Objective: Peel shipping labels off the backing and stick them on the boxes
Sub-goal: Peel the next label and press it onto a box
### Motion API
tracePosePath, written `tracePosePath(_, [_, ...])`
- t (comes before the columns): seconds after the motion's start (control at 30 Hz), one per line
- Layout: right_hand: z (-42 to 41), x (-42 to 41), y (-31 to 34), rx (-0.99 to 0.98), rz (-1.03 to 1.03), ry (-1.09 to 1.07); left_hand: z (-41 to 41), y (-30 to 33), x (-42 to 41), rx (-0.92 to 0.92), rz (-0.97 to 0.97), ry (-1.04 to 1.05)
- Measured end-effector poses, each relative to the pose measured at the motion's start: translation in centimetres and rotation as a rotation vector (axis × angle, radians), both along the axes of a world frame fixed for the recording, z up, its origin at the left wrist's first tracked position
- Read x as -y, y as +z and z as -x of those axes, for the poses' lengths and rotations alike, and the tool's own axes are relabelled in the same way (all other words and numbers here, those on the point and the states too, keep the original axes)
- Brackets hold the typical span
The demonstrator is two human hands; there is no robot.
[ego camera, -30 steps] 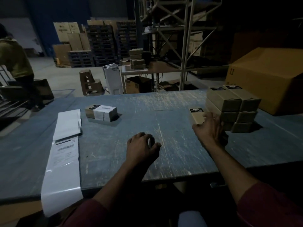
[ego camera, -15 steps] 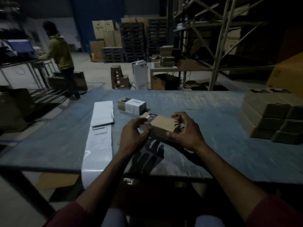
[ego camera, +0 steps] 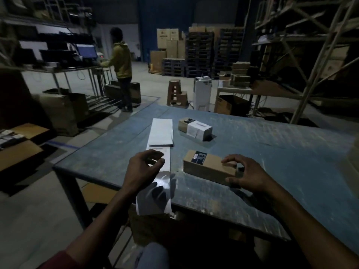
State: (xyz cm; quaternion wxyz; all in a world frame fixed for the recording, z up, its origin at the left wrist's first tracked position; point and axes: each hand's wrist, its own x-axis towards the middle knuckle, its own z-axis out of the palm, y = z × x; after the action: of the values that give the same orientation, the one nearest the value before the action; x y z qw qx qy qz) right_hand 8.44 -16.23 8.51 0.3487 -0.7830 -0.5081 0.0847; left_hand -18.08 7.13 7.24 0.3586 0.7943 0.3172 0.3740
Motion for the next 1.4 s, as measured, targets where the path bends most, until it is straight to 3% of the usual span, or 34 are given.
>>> tracePosePath(0.1, [2.4, -1.1, 1.3, 0.245, 0.041, -0.039, 1.2, -1.1, -1.9, -0.036, 0.029, 0.064])
tracePosePath(0.2, [6.5, -3.3, 2.5, 0.321, -0.102, -0.061, 2.1, -2.0, -3.5, -0.137, -0.005, 0.170])
tracePosePath(0.27, [9.0, -5.3, 2.8, 0.279, -0.118, -0.016, 2.0, -2.3, -4.1, -0.287, -0.123, 0.166])
tracePosePath(0.4, [10.8, -10.5, 2.7, 0.240, -0.050, 0.080, 1.3, -1.8, -3.8, -0.752, -0.264, -0.037])
tracePosePath(0.47, [10.5, -13.3, 3.2, 0.252, 0.013, 0.101, 1.7, -1.5, -3.2, -0.852, -0.299, -0.127])
tracePosePath(0.63, [10.7, -18.7, 4.0, 0.293, 0.259, 0.182, 3.6, -1.5, -3.5, -0.634, -0.462, 0.019])
tracePosePath(0.73, [10.8, -20.6, 3.5, 0.361, 0.347, 0.190, 4.1, -1.3, -5.0, -0.442, -0.356, -0.009])
tracePosePath(0.87, [11.0, -21.9, 2.7, 0.402, 0.442, 0.173, 3.7, -0.9, -7.2, -0.420, -0.253, -0.080])
tracePosePath(1.03, [10.7, -22.1, 2.1, 0.495, 0.351, 0.130, 2.9, -1.0, -9.2, -0.380, -0.216, -0.003])
tracePosePath(1.2, [11.3, -20.1, 2.9, 0.479, 0.293, 0.324, 3.9, -2.3, -8.0, -0.164, -0.118, 0.044])
tracePosePath(1.4, [14.5, -16.2, 2.3, 0.389, 0.308, 0.579, 5.5, -4.8, -4.4, -0.089, -0.289, 0.240])
